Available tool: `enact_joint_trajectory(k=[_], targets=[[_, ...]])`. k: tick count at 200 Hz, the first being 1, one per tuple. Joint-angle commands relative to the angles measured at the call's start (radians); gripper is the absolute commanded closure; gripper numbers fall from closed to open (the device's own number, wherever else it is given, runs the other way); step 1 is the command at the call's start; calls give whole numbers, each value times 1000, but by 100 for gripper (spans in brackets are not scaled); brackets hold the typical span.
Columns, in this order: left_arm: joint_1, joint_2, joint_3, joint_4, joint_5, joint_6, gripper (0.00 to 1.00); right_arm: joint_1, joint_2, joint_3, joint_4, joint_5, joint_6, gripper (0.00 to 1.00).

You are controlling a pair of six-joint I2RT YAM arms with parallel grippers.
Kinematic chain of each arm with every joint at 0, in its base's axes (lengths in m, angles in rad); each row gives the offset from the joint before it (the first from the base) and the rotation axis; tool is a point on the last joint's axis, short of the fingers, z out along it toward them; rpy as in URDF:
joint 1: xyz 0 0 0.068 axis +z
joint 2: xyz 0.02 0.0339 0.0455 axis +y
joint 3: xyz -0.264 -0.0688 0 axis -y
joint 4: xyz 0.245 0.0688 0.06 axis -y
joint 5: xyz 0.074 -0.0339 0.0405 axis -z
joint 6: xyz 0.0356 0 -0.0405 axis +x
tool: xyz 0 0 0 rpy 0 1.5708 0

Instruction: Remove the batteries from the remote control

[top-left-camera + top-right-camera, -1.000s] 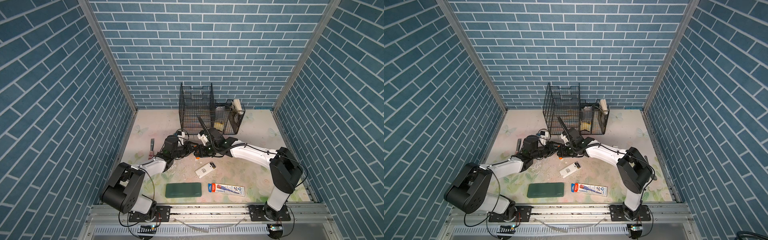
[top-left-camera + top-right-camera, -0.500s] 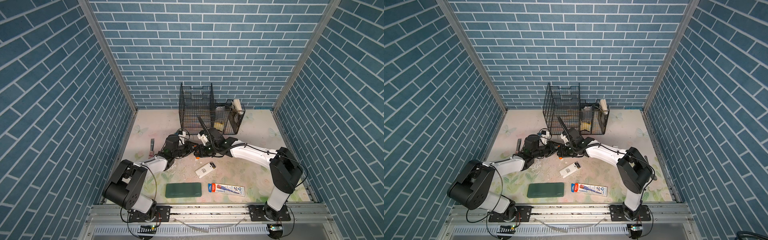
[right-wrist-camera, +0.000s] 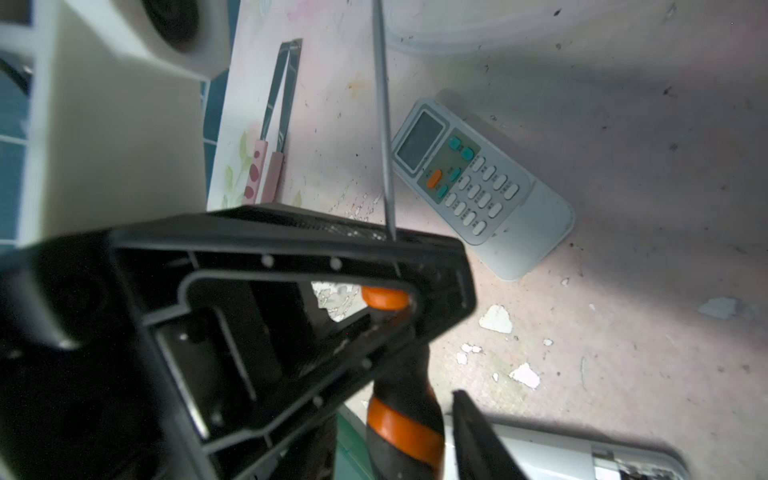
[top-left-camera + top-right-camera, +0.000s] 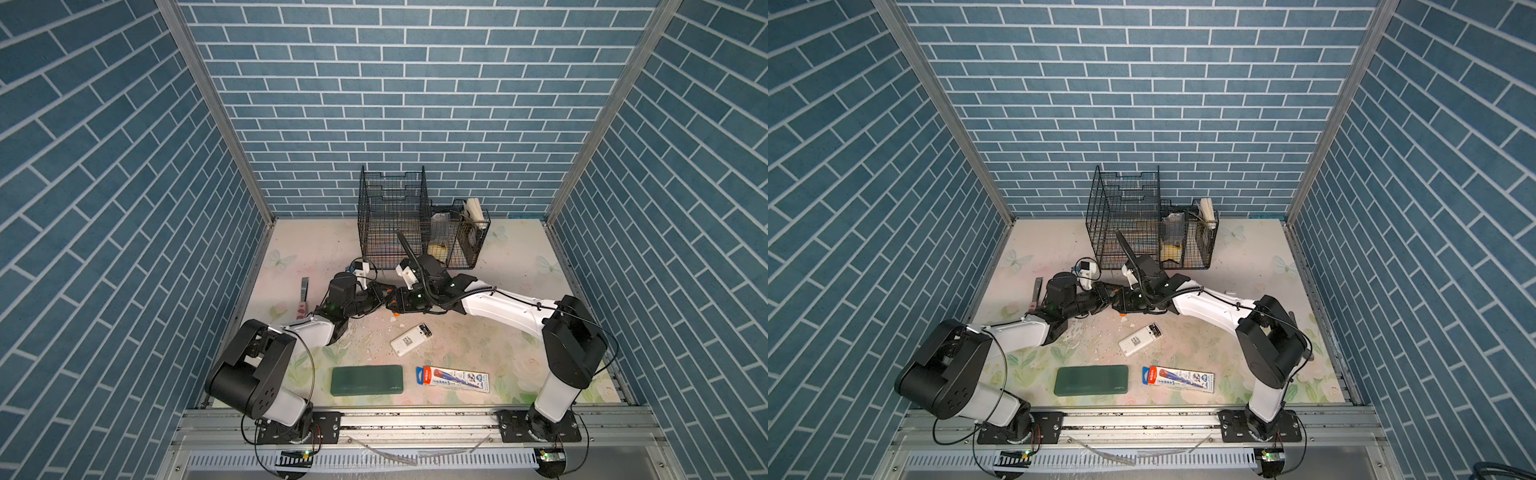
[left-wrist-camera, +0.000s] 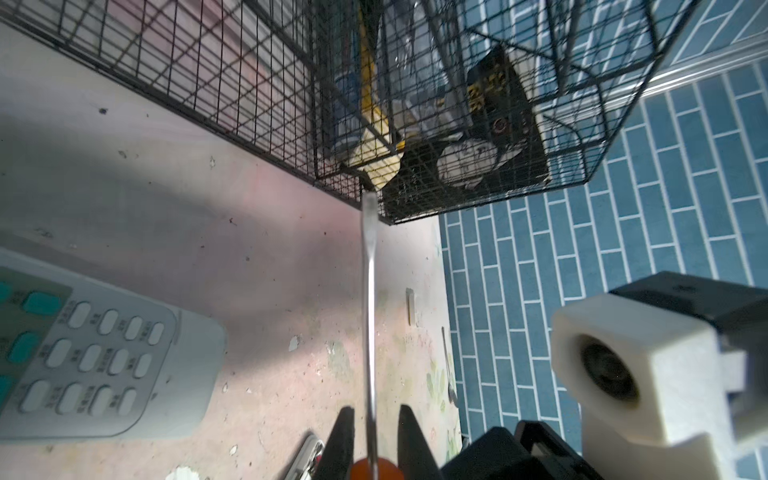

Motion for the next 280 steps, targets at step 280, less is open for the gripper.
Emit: enact_joint_trajectory(k=[280], targets=[[3,21,21,517,-54,-92,100,-124,-245,-404,721,-47,419,49]])
